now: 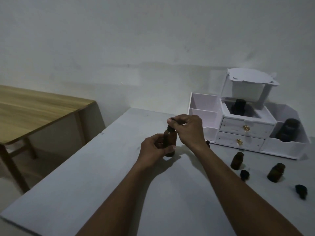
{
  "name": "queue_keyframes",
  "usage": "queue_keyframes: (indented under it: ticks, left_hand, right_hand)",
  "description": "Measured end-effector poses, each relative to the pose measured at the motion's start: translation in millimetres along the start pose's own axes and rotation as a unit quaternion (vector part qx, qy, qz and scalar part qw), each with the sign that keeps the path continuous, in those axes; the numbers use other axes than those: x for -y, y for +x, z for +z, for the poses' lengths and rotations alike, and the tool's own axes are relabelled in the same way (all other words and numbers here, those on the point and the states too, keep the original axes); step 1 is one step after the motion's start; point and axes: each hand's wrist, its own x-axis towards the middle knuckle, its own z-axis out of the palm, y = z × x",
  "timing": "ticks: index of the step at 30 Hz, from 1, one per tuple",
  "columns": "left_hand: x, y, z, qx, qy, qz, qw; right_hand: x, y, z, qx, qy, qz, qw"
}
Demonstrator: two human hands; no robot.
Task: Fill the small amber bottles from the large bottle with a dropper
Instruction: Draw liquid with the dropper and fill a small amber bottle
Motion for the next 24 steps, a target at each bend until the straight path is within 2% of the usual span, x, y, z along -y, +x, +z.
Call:
queue_keyframes:
  ticks: [24]
  left_hand:
    - [-7.3, -4.3, -0.8, 0.015, -0.002, -0.019, 1.000]
  right_hand:
    - [9.7, -1.4, -5.3, -0.003, 0.026, -0.008, 1.000]
